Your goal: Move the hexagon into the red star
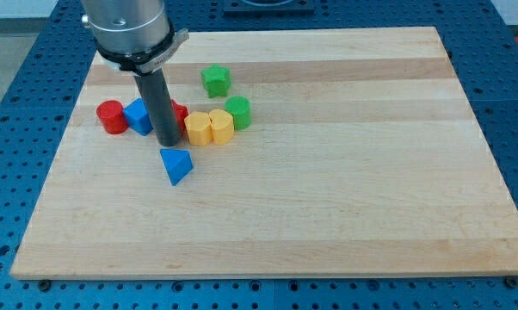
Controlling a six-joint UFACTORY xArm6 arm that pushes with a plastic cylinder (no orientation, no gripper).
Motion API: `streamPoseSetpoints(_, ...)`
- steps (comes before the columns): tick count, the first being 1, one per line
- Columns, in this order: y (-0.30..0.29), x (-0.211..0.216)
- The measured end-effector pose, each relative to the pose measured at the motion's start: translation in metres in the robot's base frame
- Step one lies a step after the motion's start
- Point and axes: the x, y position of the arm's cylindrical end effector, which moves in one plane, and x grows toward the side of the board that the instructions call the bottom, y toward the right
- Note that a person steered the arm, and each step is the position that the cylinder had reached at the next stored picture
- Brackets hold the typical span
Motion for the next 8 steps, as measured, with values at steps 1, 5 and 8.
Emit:
streamPoseSetpoints(1,0.0,-0.003)
streamPoseSetpoints(5,0.044,0.02)
streamPoseSetpoints(8,0.047,0.02)
